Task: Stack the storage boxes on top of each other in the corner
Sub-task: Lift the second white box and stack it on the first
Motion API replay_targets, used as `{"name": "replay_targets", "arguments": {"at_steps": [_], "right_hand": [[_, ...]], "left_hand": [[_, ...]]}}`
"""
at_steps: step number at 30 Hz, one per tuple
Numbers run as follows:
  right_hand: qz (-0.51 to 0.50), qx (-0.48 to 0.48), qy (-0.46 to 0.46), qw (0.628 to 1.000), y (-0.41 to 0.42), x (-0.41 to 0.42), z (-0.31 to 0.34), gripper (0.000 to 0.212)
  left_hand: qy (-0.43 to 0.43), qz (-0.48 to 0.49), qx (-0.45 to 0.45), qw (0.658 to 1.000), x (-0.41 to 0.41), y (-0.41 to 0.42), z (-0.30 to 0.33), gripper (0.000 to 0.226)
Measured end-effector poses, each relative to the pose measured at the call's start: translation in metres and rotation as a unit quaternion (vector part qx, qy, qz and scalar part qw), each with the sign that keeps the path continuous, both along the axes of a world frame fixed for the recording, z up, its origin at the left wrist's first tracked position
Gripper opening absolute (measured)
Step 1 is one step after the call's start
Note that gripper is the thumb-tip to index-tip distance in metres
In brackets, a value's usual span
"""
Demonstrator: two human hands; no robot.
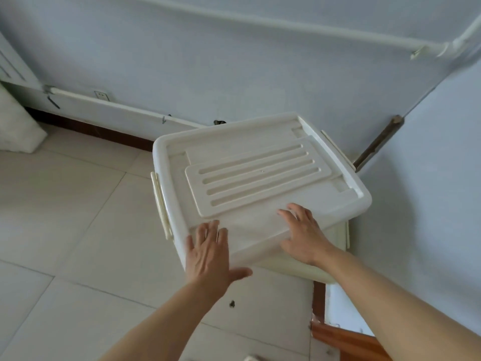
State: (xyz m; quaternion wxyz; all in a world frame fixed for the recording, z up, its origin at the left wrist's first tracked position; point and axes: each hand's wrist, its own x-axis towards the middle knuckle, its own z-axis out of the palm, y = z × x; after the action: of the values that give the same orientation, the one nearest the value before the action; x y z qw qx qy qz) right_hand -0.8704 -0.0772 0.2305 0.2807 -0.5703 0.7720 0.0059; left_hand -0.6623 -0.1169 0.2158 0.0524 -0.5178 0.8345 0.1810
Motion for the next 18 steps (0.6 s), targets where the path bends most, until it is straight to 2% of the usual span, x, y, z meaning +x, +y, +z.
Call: {"name": "replay_targets", "arguments": {"at_steps": [2,4,7,9,11,14,18], "right_hand": [[0.05,0.007,0.066,0.997,0.009,0.003,-0.002,0.082],[0.102,-0.001,0.152,0.983,0.014,0.004,-0.006,0.085],[0.143,-0.04,0.239,0.96,0.016,0.007,-0.013,0.072],[0.144,-0.073,0.261,0.952,0.014,0.007,-0.015,0.055],[0.155,-0.101,0.283,0.941,0.013,0.008,-0.016,0.046],[0.159,-0.135,0.297,0.932,0.011,0.007,-0.014,0.046],[0.164,-0.116,0.292,0.935,0.006,0.007,-0.016,0.043]], "left_hand": [[-0.01,-0.07,-0.009,0.997,-0.002,0.009,-0.003,0.089],[-0.02,-0.104,-0.038,0.994,-0.005,0.013,-0.009,0.071],[-0.034,-0.127,-0.063,0.989,-0.007,0.01,-0.011,0.055],[-0.039,-0.143,-0.065,0.987,-0.009,0.006,-0.012,0.056],[-0.037,-0.149,-0.06,0.986,-0.012,0.006,-0.01,0.057],[-0.031,-0.145,-0.057,0.987,-0.015,0.006,-0.009,0.057],[-0.047,-0.159,-0.053,0.985,-0.016,-0.001,-0.003,0.055]]}}
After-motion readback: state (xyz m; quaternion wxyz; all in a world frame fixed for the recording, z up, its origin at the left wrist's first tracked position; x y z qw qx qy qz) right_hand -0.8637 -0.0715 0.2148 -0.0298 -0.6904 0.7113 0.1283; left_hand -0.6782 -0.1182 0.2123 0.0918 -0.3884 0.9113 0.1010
